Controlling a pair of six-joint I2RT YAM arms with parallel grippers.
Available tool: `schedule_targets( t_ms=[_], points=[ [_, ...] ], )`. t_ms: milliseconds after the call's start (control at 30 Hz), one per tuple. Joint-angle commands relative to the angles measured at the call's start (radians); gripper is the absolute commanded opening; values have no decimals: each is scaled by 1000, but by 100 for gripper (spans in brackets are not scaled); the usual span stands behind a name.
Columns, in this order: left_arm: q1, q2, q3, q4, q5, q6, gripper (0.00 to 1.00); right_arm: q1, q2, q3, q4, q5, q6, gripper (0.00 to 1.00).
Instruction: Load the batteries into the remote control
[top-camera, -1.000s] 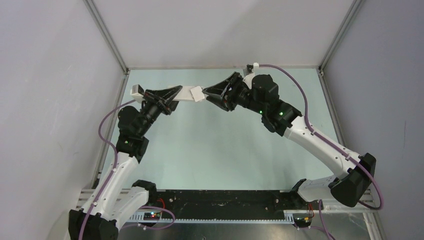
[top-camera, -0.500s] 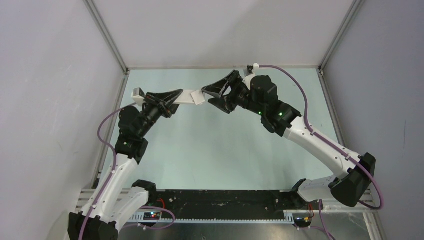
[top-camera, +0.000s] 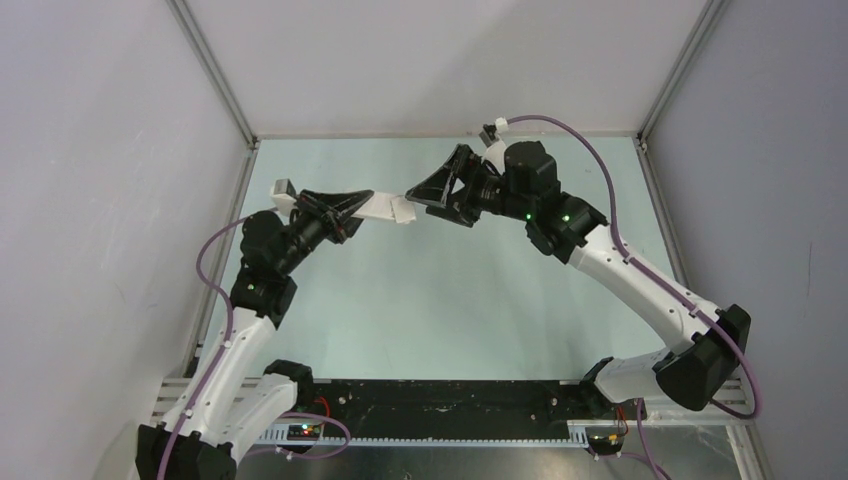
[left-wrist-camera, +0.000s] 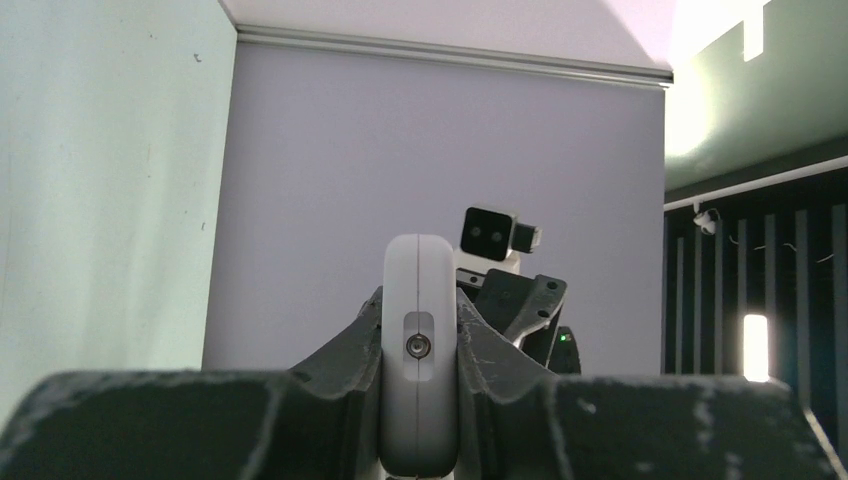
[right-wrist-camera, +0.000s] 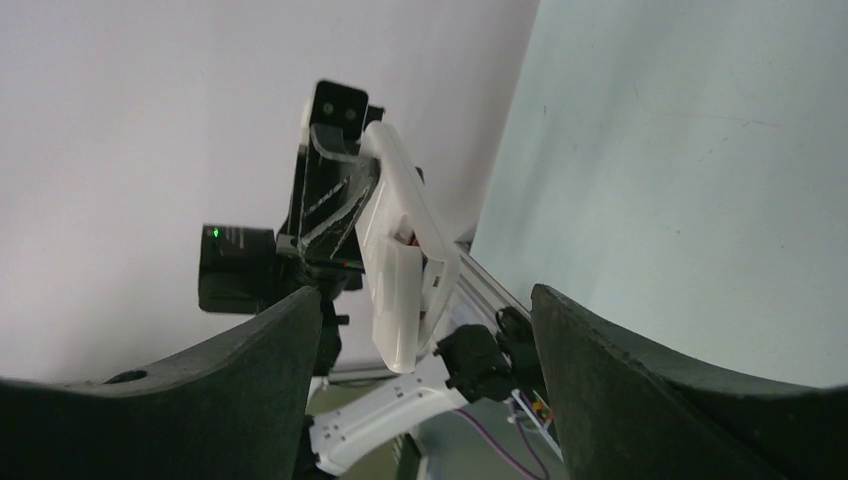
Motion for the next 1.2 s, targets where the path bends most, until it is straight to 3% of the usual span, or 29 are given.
schedule_targets(
  t_ms=[0, 367, 767, 1167],
  points=[
    [-5, -3, 37, 21, 56, 41, 0, -2, 16, 72, -64, -133, -134, 81],
    [-5, 7, 62, 22, 101, 62, 0, 2, 61, 74, -52, -234, -130, 79],
    [-12, 5, 91, 22, 116, 63, 0, -14, 36, -17, 15, -228, -63, 53],
    [-40, 29, 114, 47, 71, 60, 0, -6, -47, -129, 113, -95, 54, 40]
  ],
)
